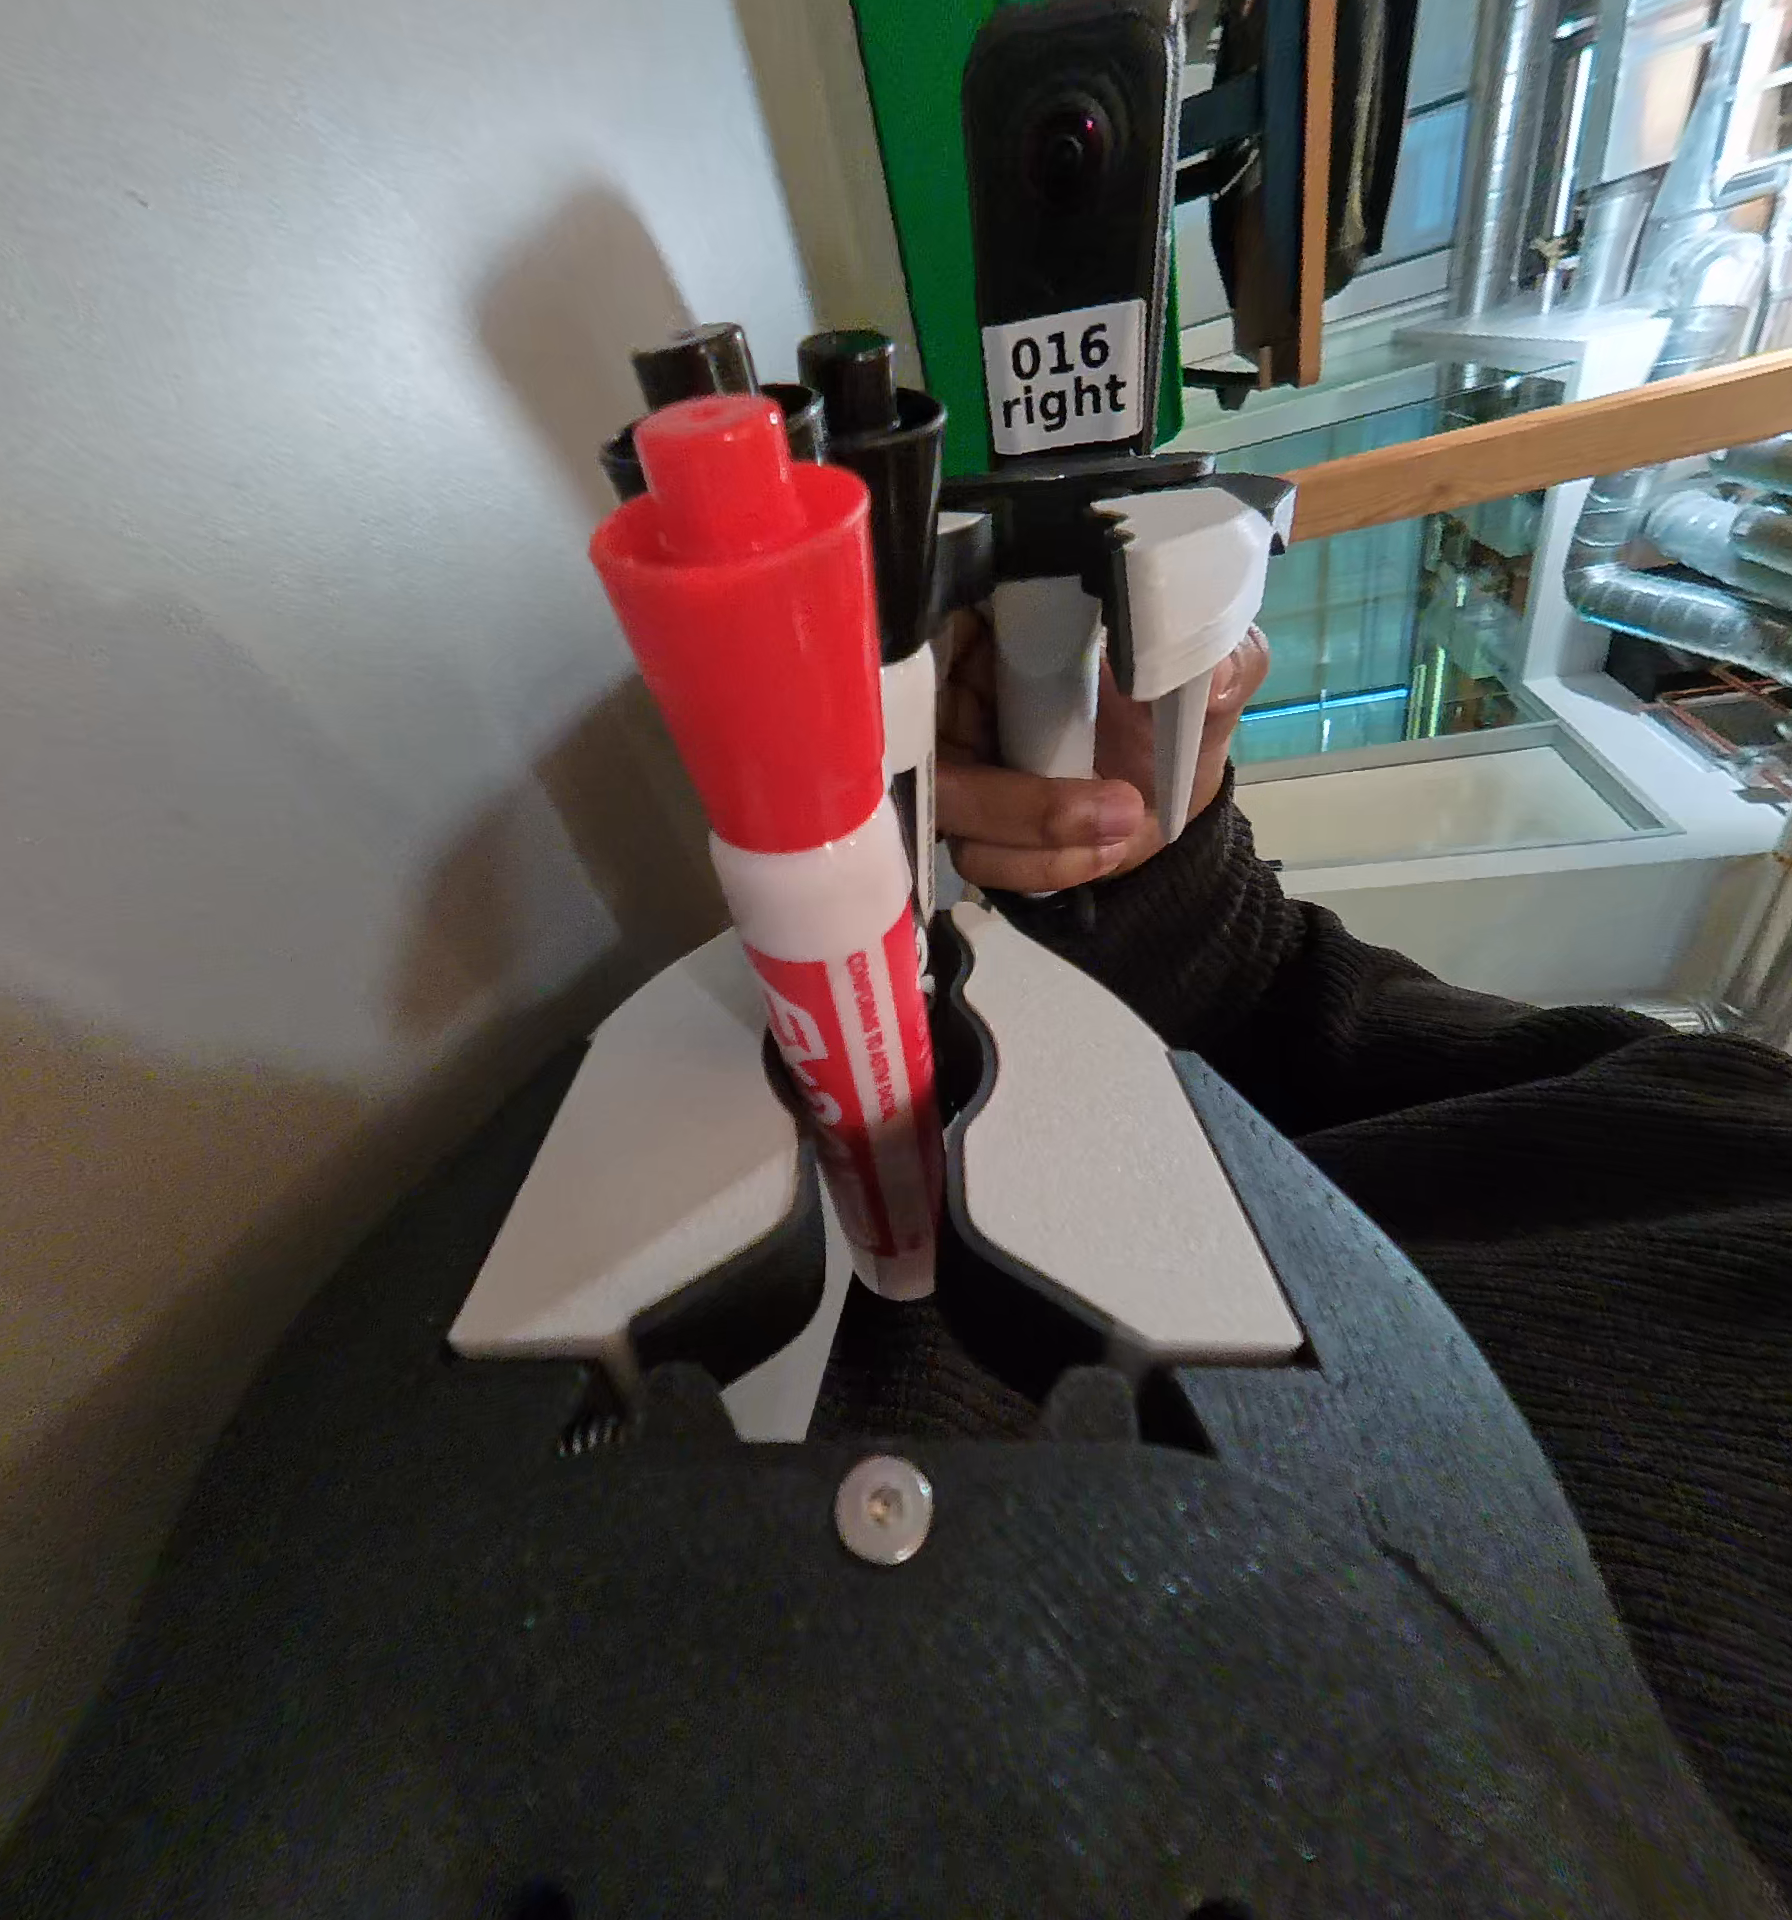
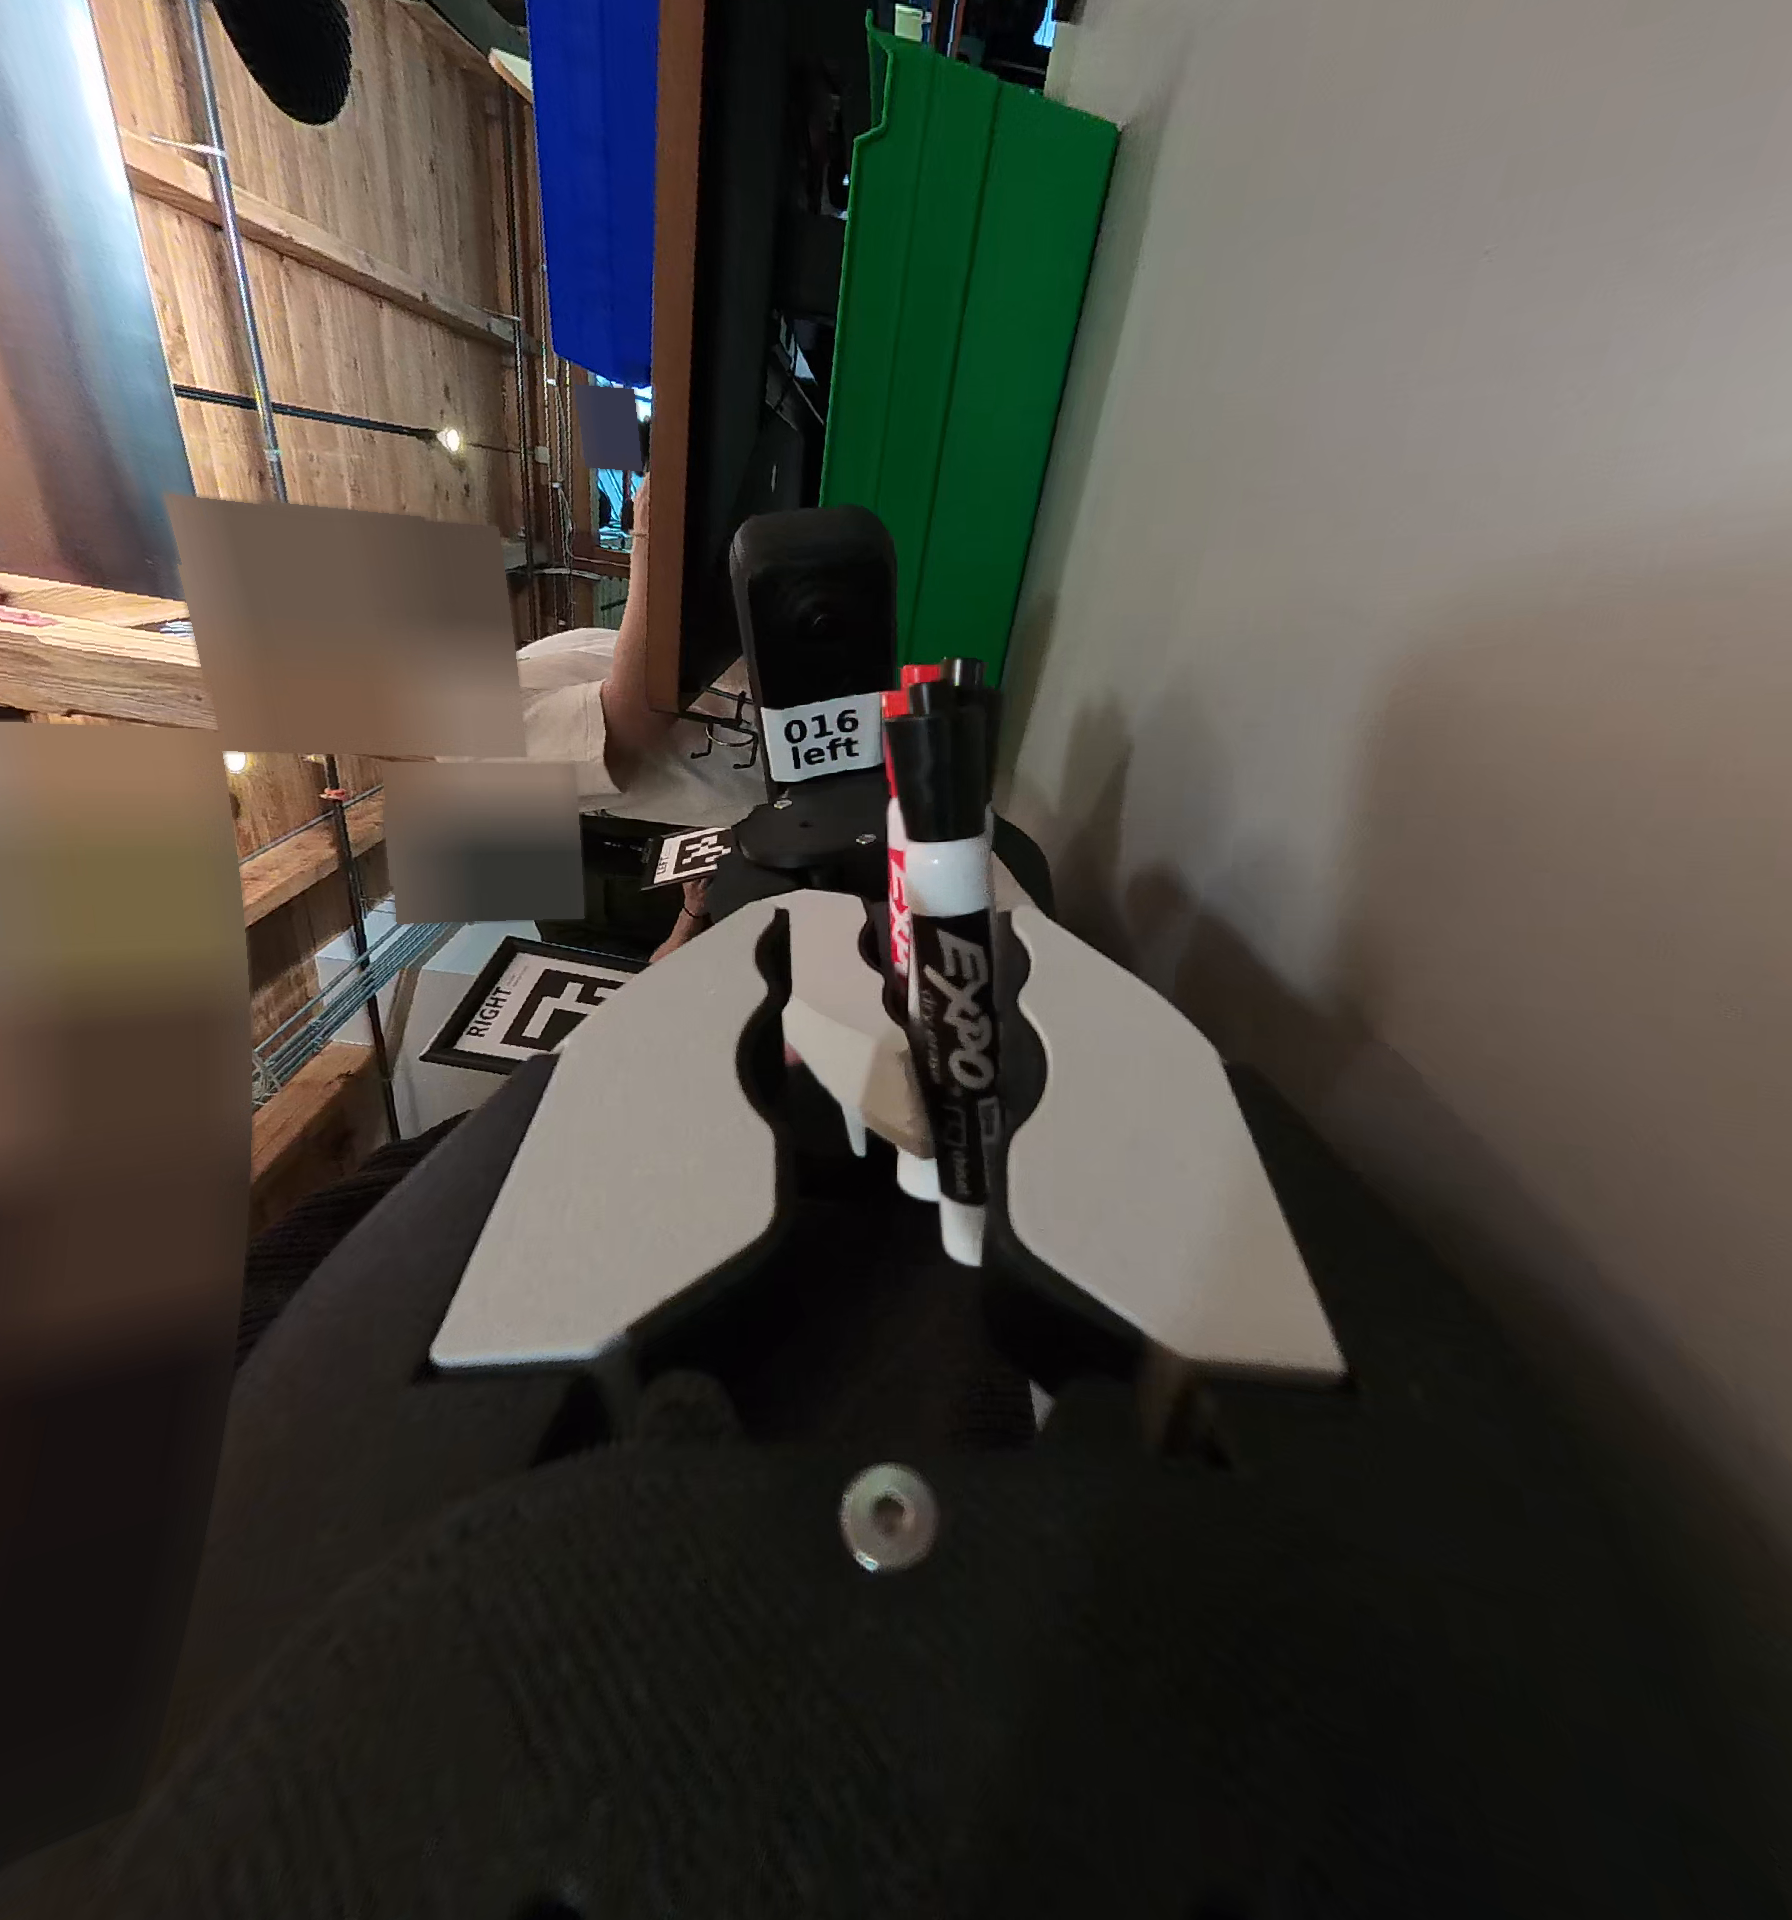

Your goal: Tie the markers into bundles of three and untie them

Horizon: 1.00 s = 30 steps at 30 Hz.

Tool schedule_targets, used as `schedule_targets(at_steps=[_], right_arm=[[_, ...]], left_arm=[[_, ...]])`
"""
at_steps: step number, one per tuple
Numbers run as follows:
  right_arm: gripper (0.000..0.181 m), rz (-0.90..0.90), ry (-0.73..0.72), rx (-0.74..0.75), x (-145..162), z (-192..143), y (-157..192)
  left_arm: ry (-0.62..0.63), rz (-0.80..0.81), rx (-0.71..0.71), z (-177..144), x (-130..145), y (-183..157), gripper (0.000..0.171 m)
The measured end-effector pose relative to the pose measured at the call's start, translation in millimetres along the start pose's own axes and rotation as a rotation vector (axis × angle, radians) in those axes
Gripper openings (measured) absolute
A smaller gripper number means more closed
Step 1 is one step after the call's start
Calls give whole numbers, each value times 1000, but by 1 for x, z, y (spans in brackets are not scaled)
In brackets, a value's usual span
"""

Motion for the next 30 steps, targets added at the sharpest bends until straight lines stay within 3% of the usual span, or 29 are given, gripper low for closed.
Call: schedule_targets(at_steps=[16,30], right_arm=[[39,10,12,19,1,1,-3],[51,-118,105,102,12,17,4]], left_arm=[[18,31,-75,-3,1,1,19],[29,45,-74,0,4,0,19]])
Point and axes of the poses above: each gripper's, where its closed fingertips meet, z out along the fingers, x out of its underside, y = z × x across the jaws, the point moved 9 cm from there along -z, back along the fingers, and after that the axes turned 11 degrees about -z, right-handed, at the moved point
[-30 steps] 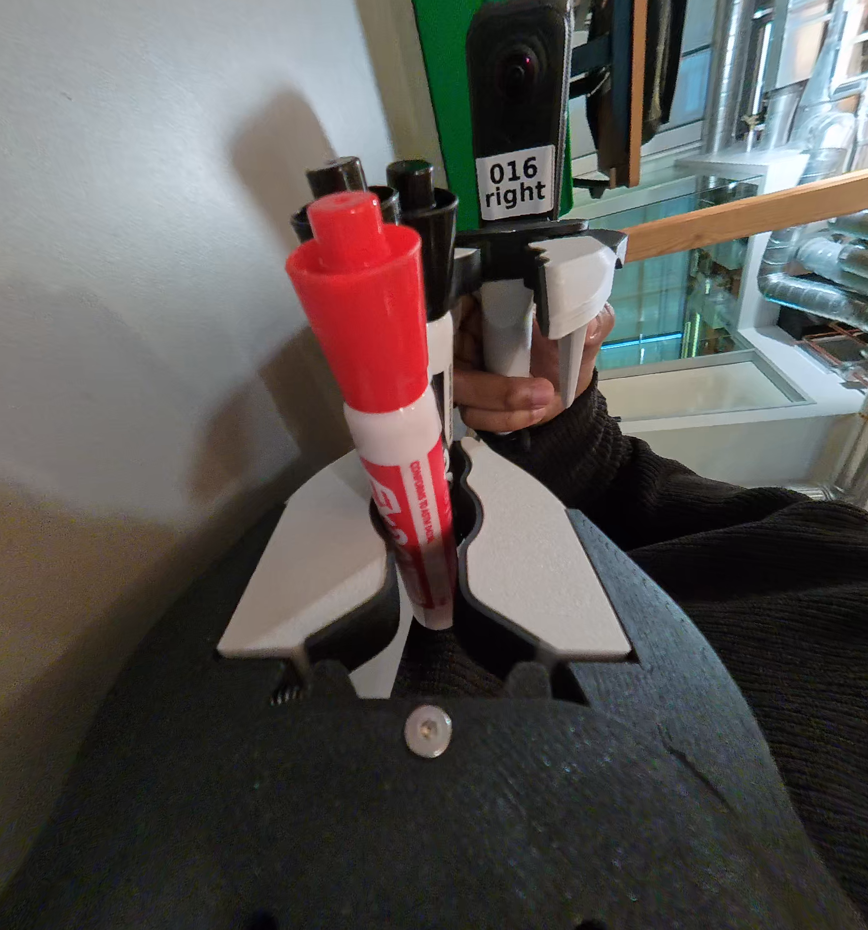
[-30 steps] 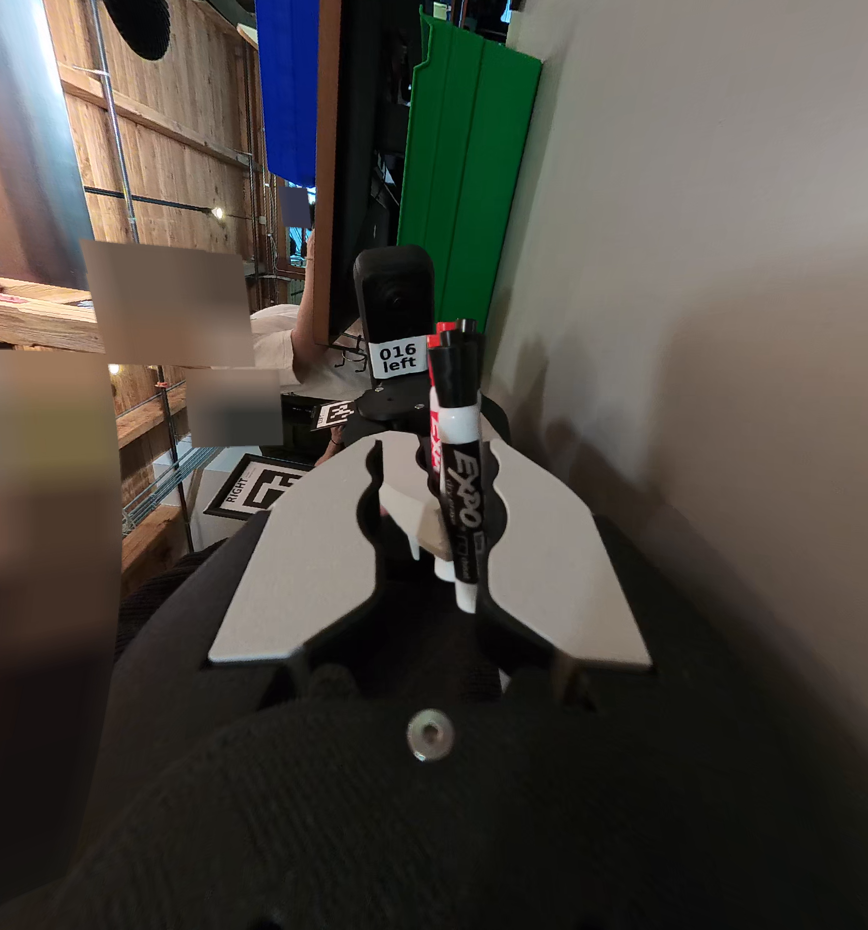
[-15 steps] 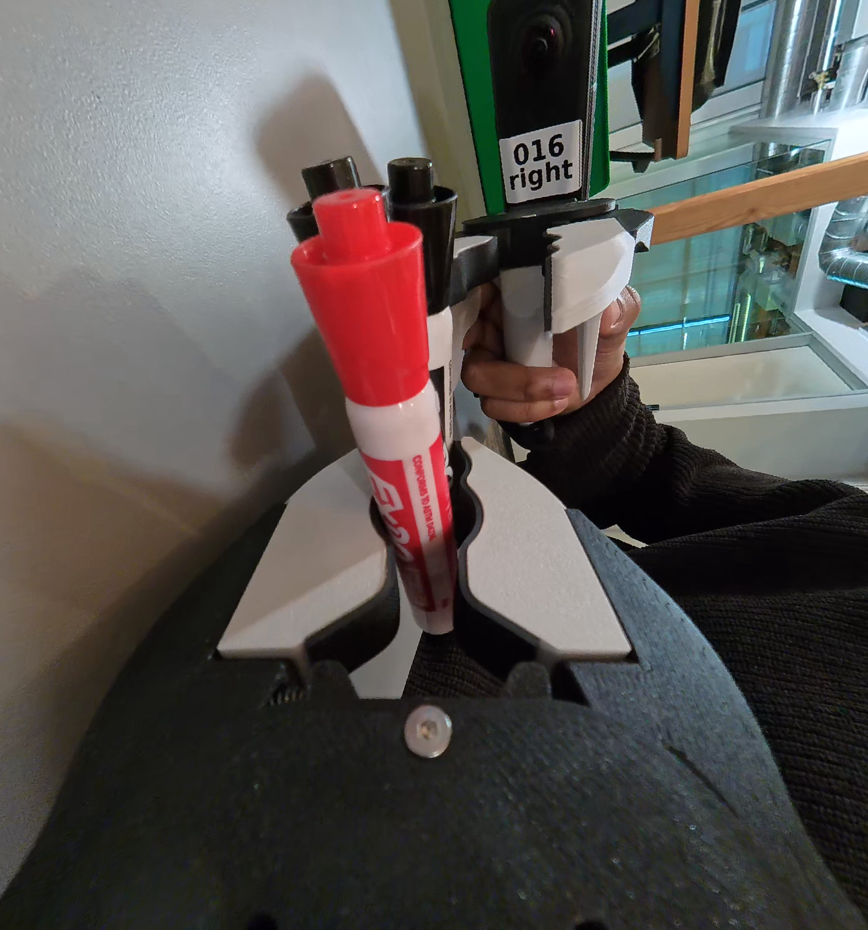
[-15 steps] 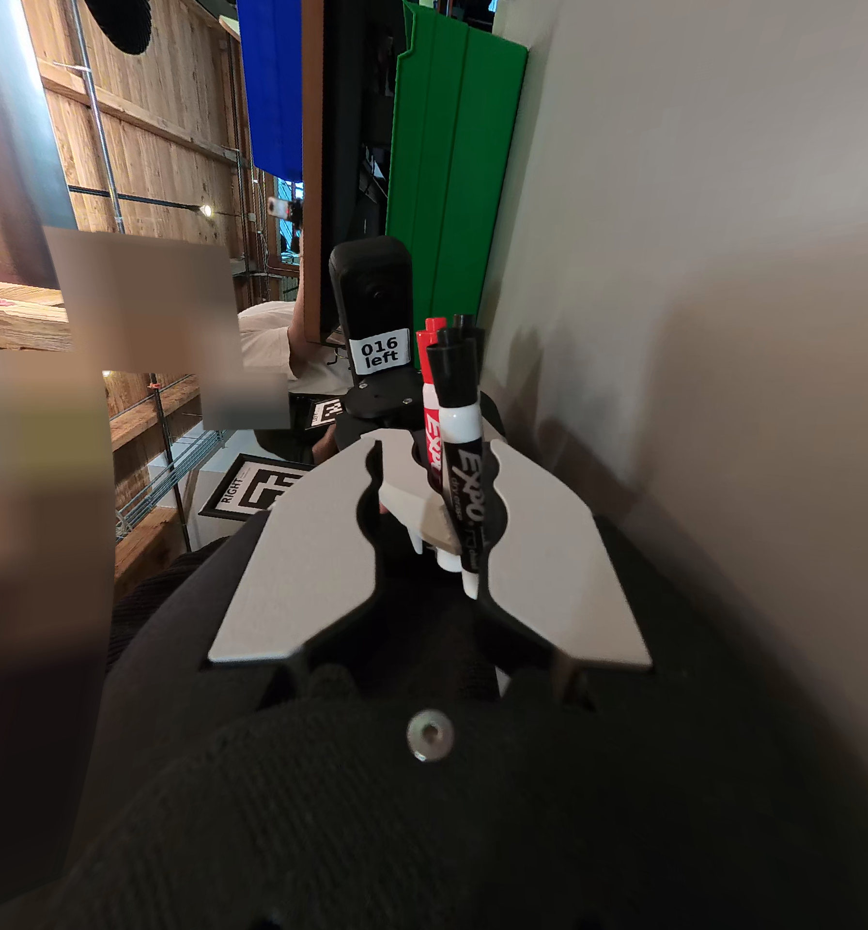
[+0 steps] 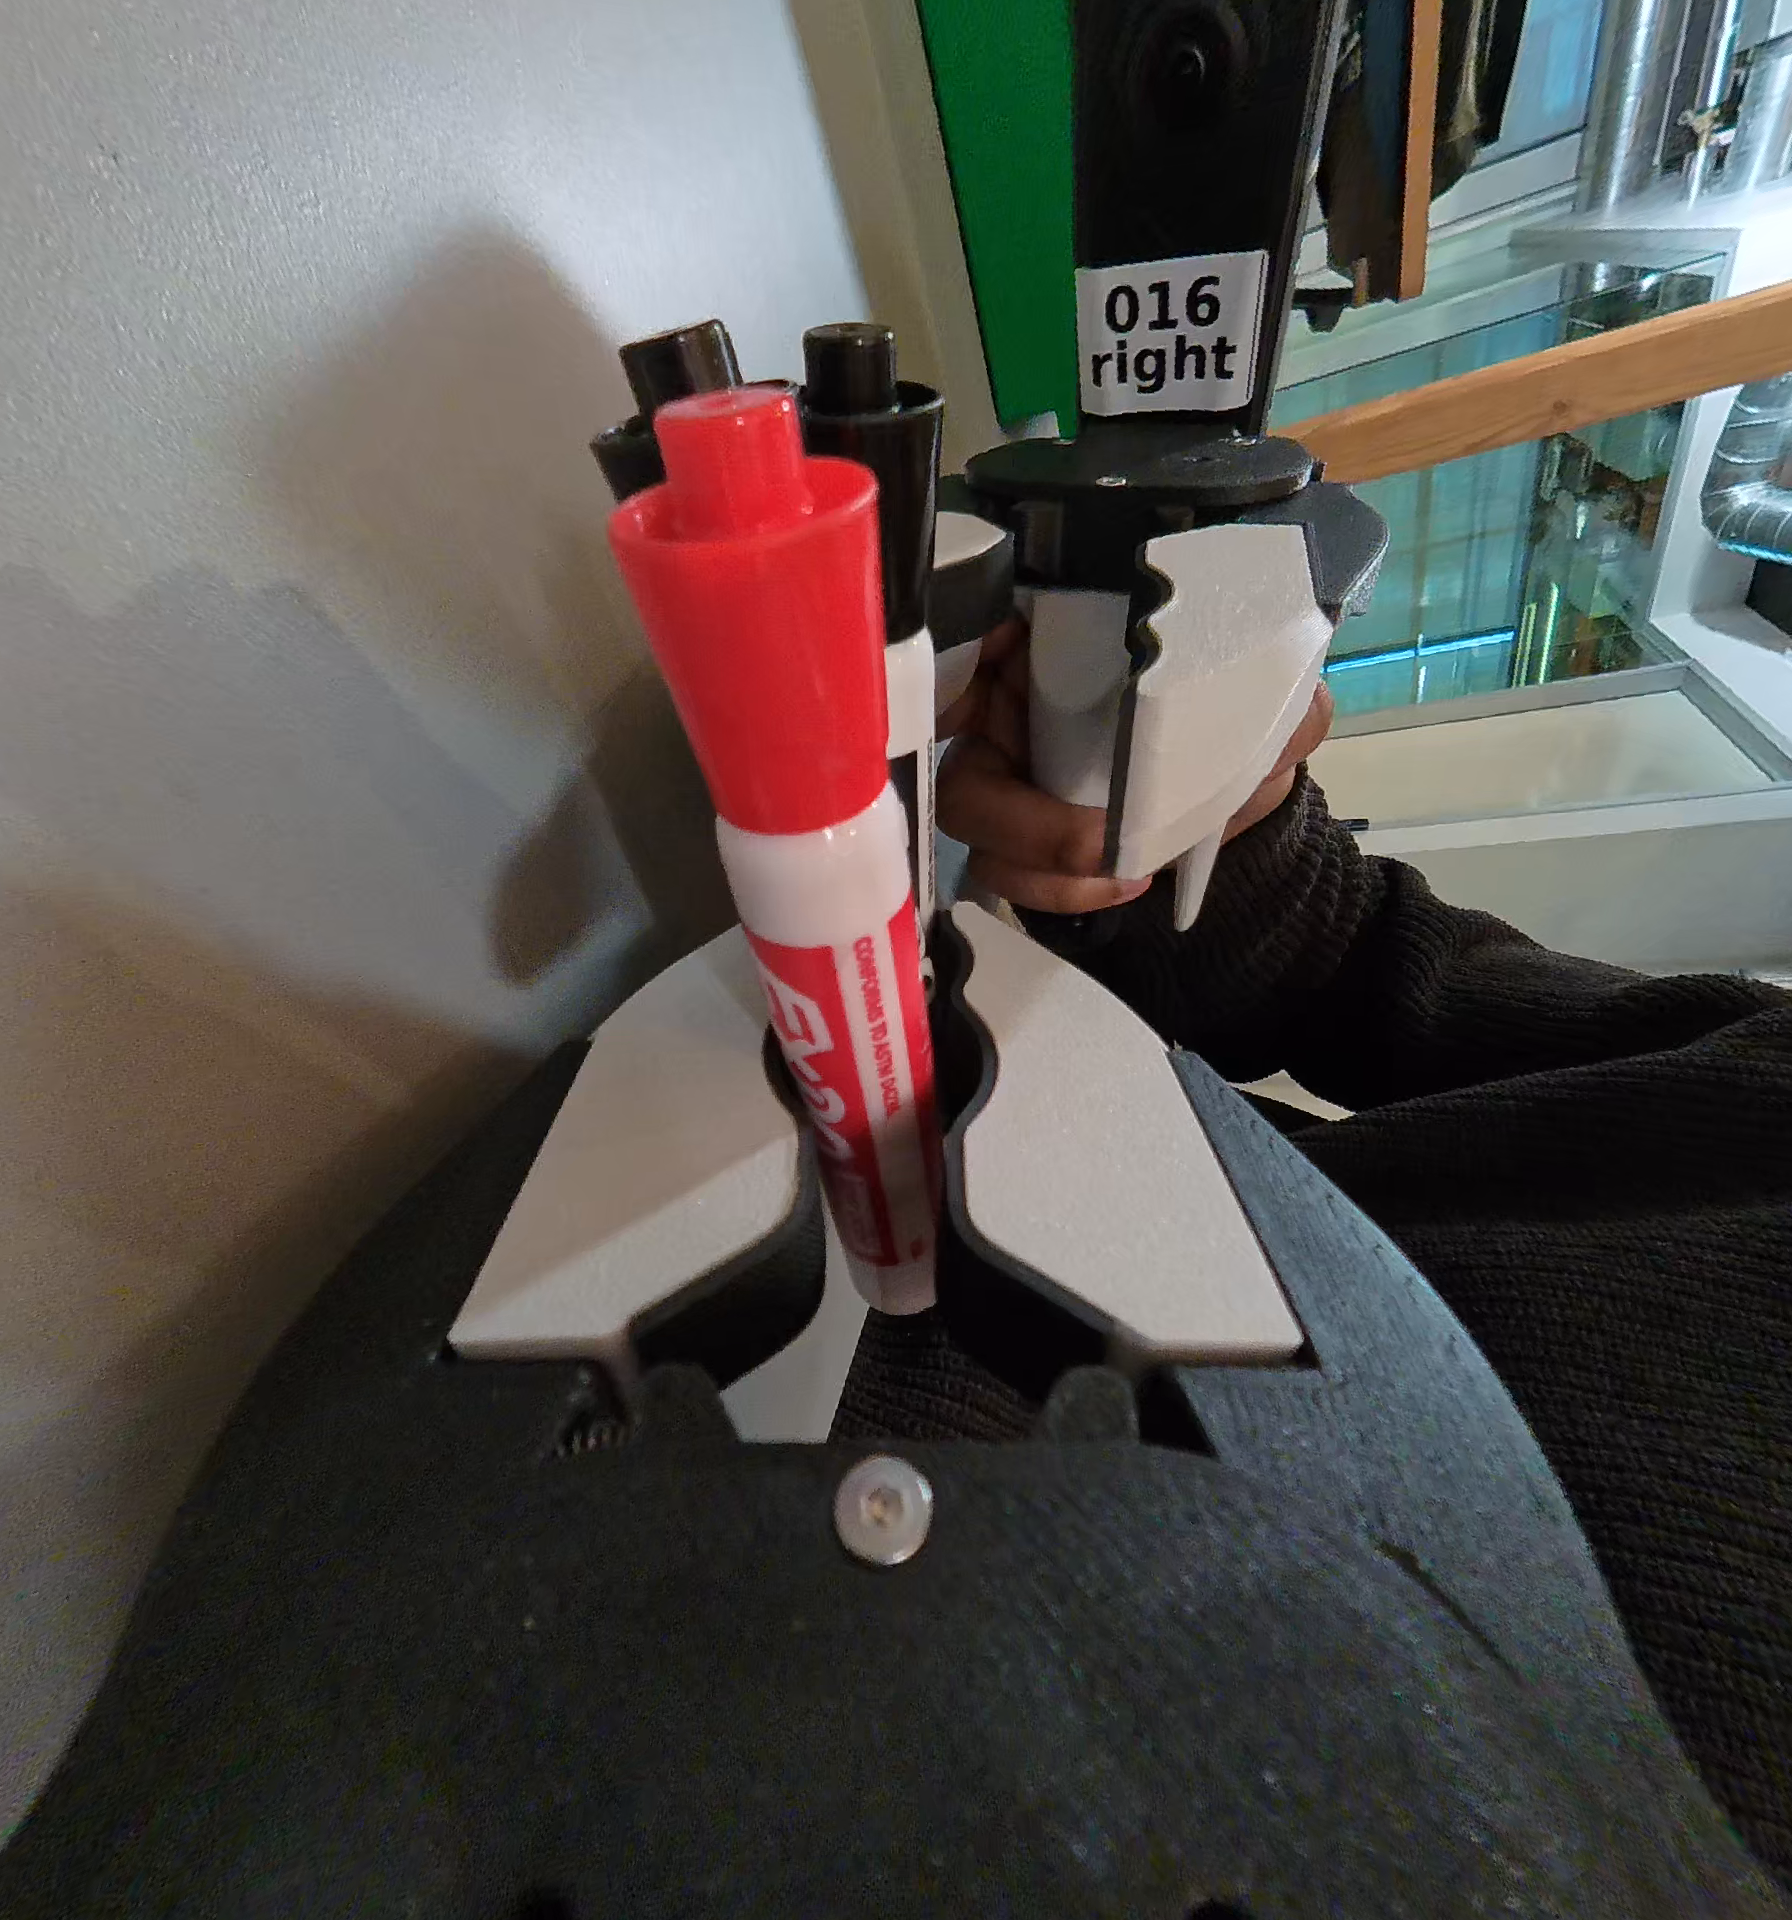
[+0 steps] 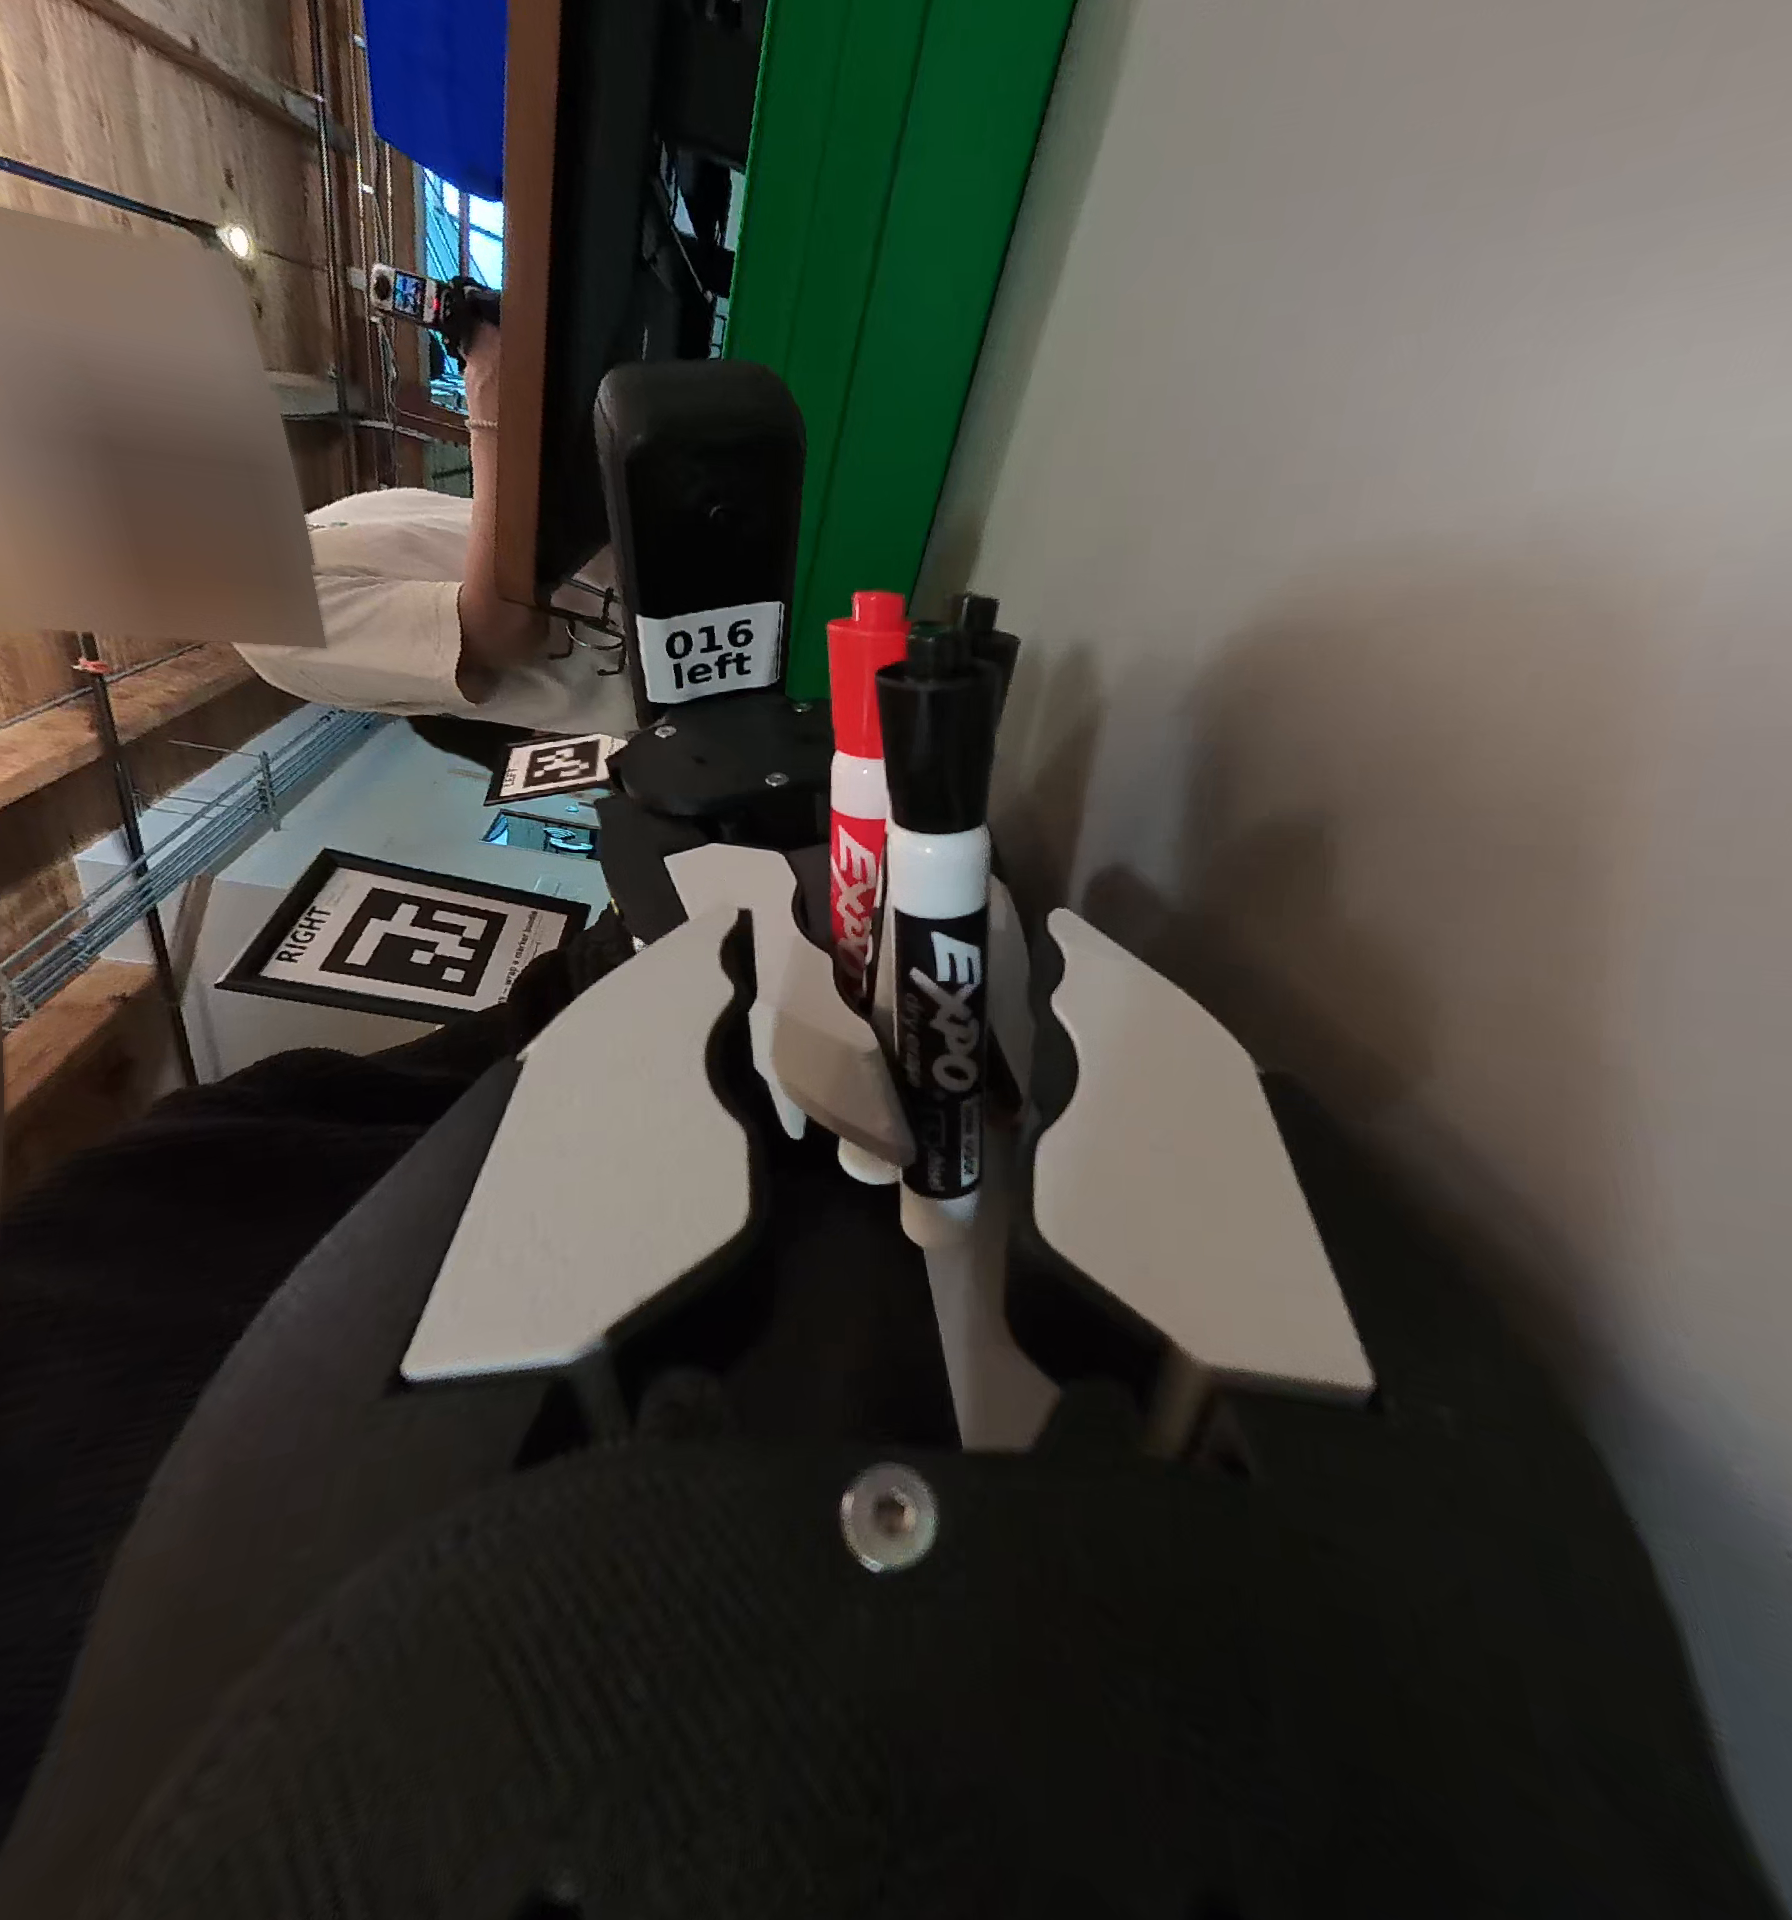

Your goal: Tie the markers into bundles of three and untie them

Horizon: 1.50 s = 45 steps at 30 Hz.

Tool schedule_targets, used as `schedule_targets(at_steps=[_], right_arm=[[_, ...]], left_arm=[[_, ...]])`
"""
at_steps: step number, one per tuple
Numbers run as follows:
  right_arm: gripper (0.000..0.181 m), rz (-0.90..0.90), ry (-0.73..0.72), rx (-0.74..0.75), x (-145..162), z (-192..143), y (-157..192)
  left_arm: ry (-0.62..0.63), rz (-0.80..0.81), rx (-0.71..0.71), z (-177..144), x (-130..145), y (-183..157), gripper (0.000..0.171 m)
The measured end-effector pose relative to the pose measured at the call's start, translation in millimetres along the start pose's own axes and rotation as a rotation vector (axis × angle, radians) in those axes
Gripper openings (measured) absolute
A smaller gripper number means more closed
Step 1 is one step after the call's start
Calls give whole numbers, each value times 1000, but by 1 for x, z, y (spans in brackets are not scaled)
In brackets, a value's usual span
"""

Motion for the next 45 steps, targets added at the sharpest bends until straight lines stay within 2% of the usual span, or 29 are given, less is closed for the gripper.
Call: schedule_targets(at_steps=[11,26,45], right_arm=[[51,10,-7,-9,0,-1,0],[48,50,-30,-47,-1,-4,-1],[58,126,-48,-213,1,2,2]], left_arm=[[-1,3,13,0,0,0,19],[8,-1,133,1,1,-8,19],[106,-46,238,10,12,-15,19]])
Point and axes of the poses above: each gripper's, where its closed fingertips meet, z out along the fingers, x out of its underside, y = z × x across the jaws, the point moved 9 cm from there along -z, back along the fingers, and after that the axes turned 11 degrees about -z, right-handed, at the moved point
